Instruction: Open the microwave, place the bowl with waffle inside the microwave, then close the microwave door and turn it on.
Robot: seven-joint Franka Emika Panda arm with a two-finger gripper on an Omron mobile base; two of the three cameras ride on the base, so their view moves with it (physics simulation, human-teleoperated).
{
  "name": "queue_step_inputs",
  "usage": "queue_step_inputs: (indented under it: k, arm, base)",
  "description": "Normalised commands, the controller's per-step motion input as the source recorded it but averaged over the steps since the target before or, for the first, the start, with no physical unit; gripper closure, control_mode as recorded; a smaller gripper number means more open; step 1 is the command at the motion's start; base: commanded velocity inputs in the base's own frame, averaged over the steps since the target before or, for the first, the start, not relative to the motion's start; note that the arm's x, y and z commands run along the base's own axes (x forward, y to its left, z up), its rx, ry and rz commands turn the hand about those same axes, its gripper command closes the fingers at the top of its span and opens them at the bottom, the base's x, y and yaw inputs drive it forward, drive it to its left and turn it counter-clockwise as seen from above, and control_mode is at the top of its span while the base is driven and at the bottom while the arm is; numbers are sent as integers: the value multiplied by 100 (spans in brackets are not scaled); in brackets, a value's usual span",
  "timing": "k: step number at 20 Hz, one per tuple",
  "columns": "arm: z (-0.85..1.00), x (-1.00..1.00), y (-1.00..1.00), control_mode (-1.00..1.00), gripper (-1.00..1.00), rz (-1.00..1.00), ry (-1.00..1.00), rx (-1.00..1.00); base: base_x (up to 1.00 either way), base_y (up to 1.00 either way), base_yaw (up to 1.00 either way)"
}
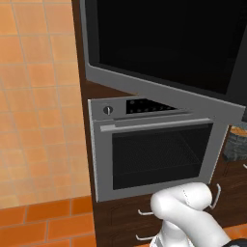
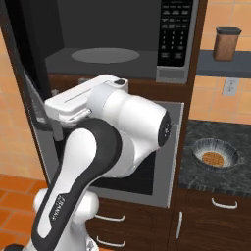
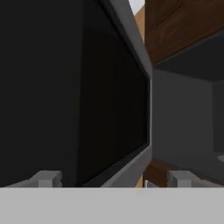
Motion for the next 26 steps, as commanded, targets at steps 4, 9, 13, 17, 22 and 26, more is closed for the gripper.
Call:
queue_step_inputs:
  k: [4, 9, 13, 17, 22, 26]
  arm:
    - [0, -37, 86, -100, -100, 21, 2, 0]
    - [1, -22, 81, -100, -100, 16, 7, 0]
    - [0, -16, 92, -100, -100, 11, 3, 0]
    - [0, -4, 100, -100, -100, 8, 2, 0]
    - [1, -5, 99, -100, -100, 6, 1, -1]
    - [0, -5, 99, -100, -100, 4, 4, -3]
  base:
    - [0, 0, 0]
    - [0, 0, 0]
    - [0, 0, 0]
    - [0, 0, 0]
    - [0, 0, 0]
    - [0, 0, 0]
